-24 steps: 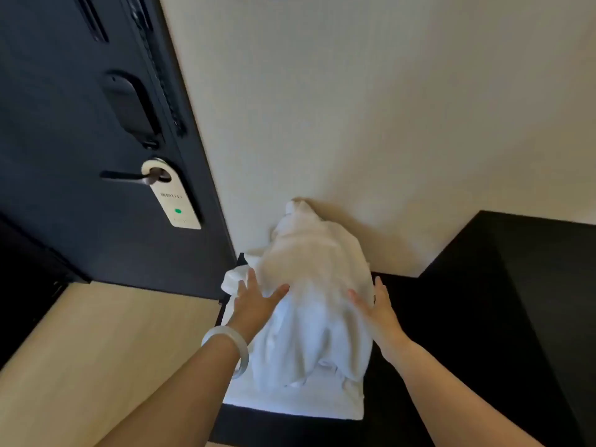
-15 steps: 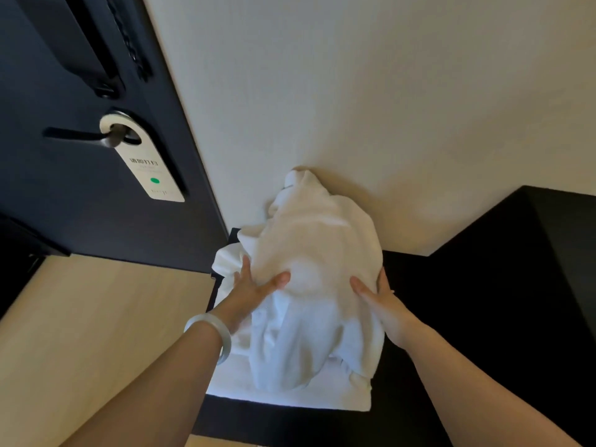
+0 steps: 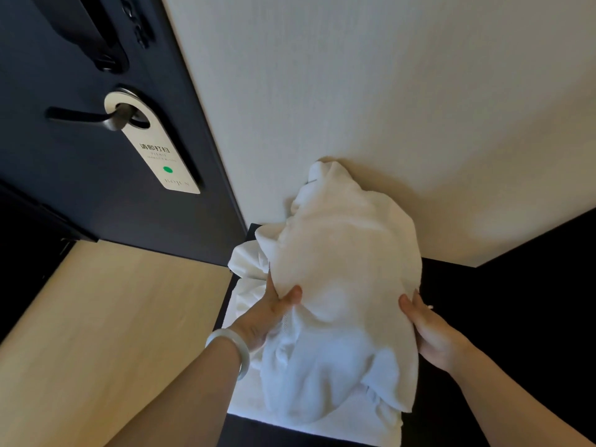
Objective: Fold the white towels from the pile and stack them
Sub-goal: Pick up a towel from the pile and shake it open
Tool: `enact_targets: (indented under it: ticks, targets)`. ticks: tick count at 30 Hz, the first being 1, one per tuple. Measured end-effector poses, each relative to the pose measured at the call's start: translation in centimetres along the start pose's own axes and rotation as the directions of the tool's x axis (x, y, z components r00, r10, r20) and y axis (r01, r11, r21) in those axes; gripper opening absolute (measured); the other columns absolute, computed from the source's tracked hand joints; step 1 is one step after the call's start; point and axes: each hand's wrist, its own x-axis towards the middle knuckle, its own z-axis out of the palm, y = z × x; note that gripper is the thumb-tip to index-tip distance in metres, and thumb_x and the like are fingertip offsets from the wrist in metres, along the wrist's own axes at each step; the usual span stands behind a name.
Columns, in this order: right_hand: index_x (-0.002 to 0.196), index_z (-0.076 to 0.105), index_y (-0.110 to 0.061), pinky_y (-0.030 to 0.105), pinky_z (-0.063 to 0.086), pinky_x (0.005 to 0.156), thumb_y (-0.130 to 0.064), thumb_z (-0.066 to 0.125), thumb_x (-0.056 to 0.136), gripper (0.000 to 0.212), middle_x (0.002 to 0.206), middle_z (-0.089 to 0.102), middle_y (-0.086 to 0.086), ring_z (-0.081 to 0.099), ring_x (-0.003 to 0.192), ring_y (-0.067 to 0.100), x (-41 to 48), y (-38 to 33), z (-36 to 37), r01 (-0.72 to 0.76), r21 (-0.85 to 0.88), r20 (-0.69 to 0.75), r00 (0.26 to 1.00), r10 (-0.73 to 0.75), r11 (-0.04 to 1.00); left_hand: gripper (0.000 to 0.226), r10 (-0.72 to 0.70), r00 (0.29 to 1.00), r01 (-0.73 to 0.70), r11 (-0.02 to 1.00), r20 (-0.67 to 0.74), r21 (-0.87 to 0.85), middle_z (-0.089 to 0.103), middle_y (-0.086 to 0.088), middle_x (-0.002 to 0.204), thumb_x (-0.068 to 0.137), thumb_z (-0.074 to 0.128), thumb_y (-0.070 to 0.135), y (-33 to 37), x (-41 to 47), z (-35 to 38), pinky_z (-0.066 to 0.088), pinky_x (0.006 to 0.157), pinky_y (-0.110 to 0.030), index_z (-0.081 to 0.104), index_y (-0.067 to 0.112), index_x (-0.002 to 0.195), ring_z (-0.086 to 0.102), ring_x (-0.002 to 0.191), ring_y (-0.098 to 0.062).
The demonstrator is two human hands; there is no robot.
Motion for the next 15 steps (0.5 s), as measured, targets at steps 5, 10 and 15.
enact_targets:
  ticks: [5,10,15]
  targets:
    - [0.139,0.035,-0.053,0.04,0.056,0.089,-0.061,0.092,0.049,0.106,0.126,0.067,-0.008,0.066,0.114,0.018,0.7,0.2,0.6,0.002,0.039,-0.036,0.999,-0.001,0.999,0.113,-0.121,0.99,0.128,0.986,0.072,-0.109,0.065,0.003,0.129,0.049,0.078,0.073,-0.9,0.8,-1.1,0.047,0.104,-0.038,0.038,0.029,0.145,0.062,0.119,-0.018]
    - [0.143,0.036,-0.045,0.048,0.054,0.095,-0.046,0.092,0.061,0.099,0.13,0.066,0.002,0.064,0.118,0.027,0.1,0.5,0.6,0.031,0.177,-0.011,1.0,-0.029,0.984,0.078,-0.084,0.996,0.089,0.984,0.04,-0.156,0.07,0.0,0.121,0.074,0.069,0.059,-2.3,1.6,-1.5,0.058,0.08,-0.028,0.045,0.025,0.14,0.067,0.109,-0.017]
    - [0.144,0.041,-0.04,0.046,0.057,0.087,-0.03,0.081,0.078,0.078,0.129,0.066,0.005,0.064,0.116,0.029,-4.1,-2.5,0.0,0.197,0.185,-0.075,0.98,-0.186,0.963,0.084,-0.02,1.0,0.022,0.984,0.016,-0.179,0.073,-0.001,0.114,0.067,0.065,0.068,-1.3,-0.1,2.1,0.058,0.07,-0.023,0.051,0.021,0.134,0.07,0.101,-0.015]
